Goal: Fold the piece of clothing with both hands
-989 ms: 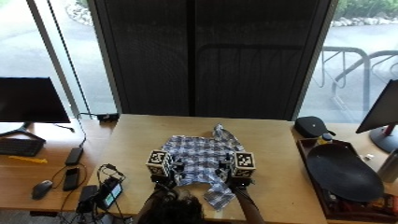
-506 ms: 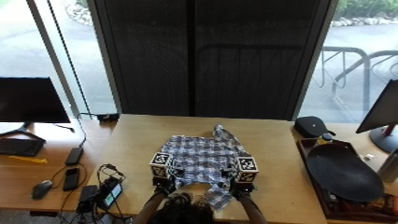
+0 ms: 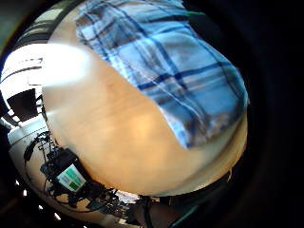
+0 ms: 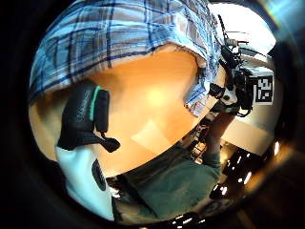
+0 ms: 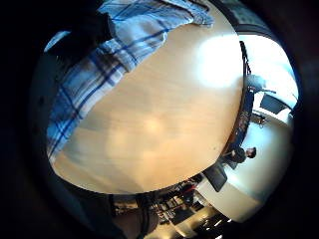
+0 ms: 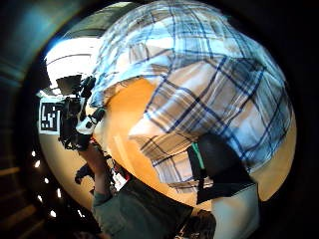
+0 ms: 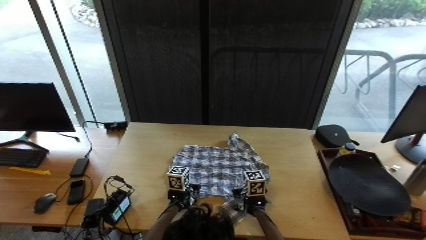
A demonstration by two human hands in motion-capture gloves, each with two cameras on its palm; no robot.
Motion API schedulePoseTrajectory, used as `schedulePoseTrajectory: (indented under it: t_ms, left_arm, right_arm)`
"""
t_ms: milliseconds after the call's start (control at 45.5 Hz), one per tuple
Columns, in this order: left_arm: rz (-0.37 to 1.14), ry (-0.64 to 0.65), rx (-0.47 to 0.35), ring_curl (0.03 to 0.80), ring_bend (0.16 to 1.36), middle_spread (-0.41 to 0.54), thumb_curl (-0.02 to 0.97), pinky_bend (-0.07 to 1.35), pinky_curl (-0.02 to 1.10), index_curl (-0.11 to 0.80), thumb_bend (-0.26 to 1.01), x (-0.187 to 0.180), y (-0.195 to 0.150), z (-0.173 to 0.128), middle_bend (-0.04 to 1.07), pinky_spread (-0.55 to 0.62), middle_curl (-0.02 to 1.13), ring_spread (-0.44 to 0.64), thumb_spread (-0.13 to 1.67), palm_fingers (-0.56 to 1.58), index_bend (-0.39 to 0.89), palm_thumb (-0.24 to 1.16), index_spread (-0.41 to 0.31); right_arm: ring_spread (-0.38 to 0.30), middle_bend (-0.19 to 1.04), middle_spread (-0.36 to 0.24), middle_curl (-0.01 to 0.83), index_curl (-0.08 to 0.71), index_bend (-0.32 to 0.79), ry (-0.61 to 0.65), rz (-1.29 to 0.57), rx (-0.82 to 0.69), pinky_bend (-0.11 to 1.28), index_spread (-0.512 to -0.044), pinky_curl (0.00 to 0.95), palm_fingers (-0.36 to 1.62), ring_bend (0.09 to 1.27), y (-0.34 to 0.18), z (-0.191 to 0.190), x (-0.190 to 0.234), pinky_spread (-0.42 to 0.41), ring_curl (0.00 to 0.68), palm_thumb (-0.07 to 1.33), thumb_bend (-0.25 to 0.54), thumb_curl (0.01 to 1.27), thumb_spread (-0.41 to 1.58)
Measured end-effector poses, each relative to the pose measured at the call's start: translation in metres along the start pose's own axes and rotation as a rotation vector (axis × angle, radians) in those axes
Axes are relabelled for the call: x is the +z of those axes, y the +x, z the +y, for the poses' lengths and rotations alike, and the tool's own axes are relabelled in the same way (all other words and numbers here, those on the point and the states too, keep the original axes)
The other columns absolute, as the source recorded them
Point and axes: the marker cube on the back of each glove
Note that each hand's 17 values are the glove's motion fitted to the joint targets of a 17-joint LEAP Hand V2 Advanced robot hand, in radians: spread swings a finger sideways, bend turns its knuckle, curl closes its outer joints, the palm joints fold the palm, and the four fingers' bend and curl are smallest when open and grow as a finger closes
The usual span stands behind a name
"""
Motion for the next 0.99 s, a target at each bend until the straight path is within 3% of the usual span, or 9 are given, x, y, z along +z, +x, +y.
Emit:
schedulePoseTrajectory:
  t_ms: [132, 374, 506, 660, 682, 748, 836, 924, 989]
  left_arm:
    - [0.088, -0.107, 0.031, 0.303, 0.56, 0.13, 0.361, 0.52, 0.35, 0.278, 0.02, 0.007, 0.005, 0.004, 0.21, 0.38, 0.39, 0.35, 1.21, 0.18, 0.15, 0.61, -0.067]
    - [0.041, -0.036, 0.033, 0.277, 0.46, 0.12, 0.371, 0.54, 0.36, 0.363, 0.03, 0.008, 0.007, 0.006, 0.17, 0.34, 0.37, 0.34, 1.31, 0.33, 0.28, 0.67, -0.076]
    - [0.096, 0.101, 0.169, 0.277, 0.45, 0.091, 0.376, 0.56, 0.37, 0.381, 0.03, 0.011, 0.016, -0.003, 0.16, 0.28, 0.36, 0.3, 1.34, 0.42, 0.26, 0.7, -0.083]
    - [-0.058, 0.259, 0.058, 0.289, 0.45, 0.024, 0.386, 0.61, 0.39, 0.395, 0.05, 0.005, 0.002, -0.005, 0.18, 0.11, 0.37, 0.18, 1.37, 0.64, 0.22, 0.74, -0.119]
    - [-0.066, 0.281, 0.057, 0.291, 0.45, 0.012, 0.388, 0.62, 0.39, 0.397, 0.05, 0.004, 0.001, -0.006, 0.18, 0.08, 0.37, 0.16, 1.36, 0.7, 0.22, 0.75, -0.127]
    - [-0.106, 0.401, 0.072, 0.299, 0.45, -0.013, 0.394, 0.65, 0.41, 0.401, 0.04, -0.003, 0.001, -0.015, 0.18, 0.0, 0.37, 0.1, 1.35, 0.78, 0.19, 0.76, -0.142]
    - [-0.15, 0.535, 0.102, 0.313, 0.45, -0.056, 0.405, 0.67, 0.42, 0.403, 0.04, -0.016, 0.003, -0.025, 0.17, -0.09, 0.37, 0.02, 1.32, 0.9, 0.17, 0.79, -0.163]
    - [-0.163, 0.534, 0.126, 0.33, 0.47, -0.104, 0.421, 0.63, 0.42, 0.406, 0.03, -0.024, 0.005, -0.027, 0.18, -0.16, 0.39, -0.06, 1.26, 1.01, 0.17, 0.81, -0.187]
    - [-0.154, 0.373, 0.117, 0.347, 0.49, -0.145, 0.428, 0.57, 0.41, 0.408, 0.01, -0.024, 0.004, -0.011, 0.22, -0.19, 0.41, -0.12, 1.22, 1.1, 0.16, 0.82, -0.206]
  right_arm:
    - [0.082, 0.17, 0.009, 0.285, 0.243, 0.16, -0.076, 0.021, 0.027, 0.75, -0.332, 0.359, 0.26, 0.47, 0.0, -0.003, 0.008, 0.114, 0.302, 0.71, -0.006, 0.37, 1.12]
    - [-0.035, 0.17, -0.051, 0.293, 0.29, 0.18, 0.0, 0.138, 0.07, 0.62, -0.365, 0.327, 0.45, 0.51, 0.002, -0.007, 0.008, 0.079, 0.321, 0.69, -0.015, 0.34, 1.16]
    - [-0.124, 0.18, -0.107, 0.308, 0.308, 0.18, 0.08, 0.146, 0.03, 0.56, -0.369, 0.309, 0.67, 0.57, -0.006, -0.01, 0.009, 0.018, 0.337, 0.74, 0.012, 0.33, 1.22]
    - [-0.188, 0.18, -0.166, 0.329, 0.324, 0.16, 0.171, 0.295, 0.079, 0.55, -0.357, 0.319, 0.9, 0.56, 0.001, -0.023, 0.016, -0.075, 0.354, 0.82, 0.034, 0.33, 1.26]
    - [-0.186, 0.16, -0.16, 0.326, 0.321, 0.14, 0.195, 0.305, 0.071, 0.53, -0.359, 0.316, 0.81, 0.55, 0.0, -0.024, 0.015, -0.067, 0.353, 0.81, 0.024, 0.33, 1.26]
    - [-0.225, 0.19, -0.197, 0.342, 0.329, 0.15, 0.269, 0.351, 0.063, 0.56, -0.349, 0.332, 1.05, 0.56, 0.002, -0.041, 0.022, -0.133, 0.363, 0.86, 0.042, 0.33, 1.26]
    - [-0.255, 0.2, -0.234, 0.36, 0.341, 0.15, 0.303, 0.38, 0.056, 0.57, -0.343, 0.346, 1.16, 0.55, 0.006, -0.055, 0.027, -0.199, 0.374, 0.9, 0.048, 0.33, 1.26]
    - [-0.28, 0.23, -0.26, 0.383, 0.341, 0.13, 0.256, 0.342, 0.029, 0.57, -0.338, 0.358, 1.25, 0.58, 0.008, -0.055, 0.021, -0.265, 0.395, 0.92, 0.043, 0.33, 1.25]
    - [-0.287, 0.25, -0.262, 0.398, 0.338, 0.13, 0.192, 0.285, -0.006, 0.56, -0.338, 0.36, 1.28, 0.62, 0.008, -0.048, 0.012, -0.291, 0.407, 0.93, 0.037, 0.33, 1.24]
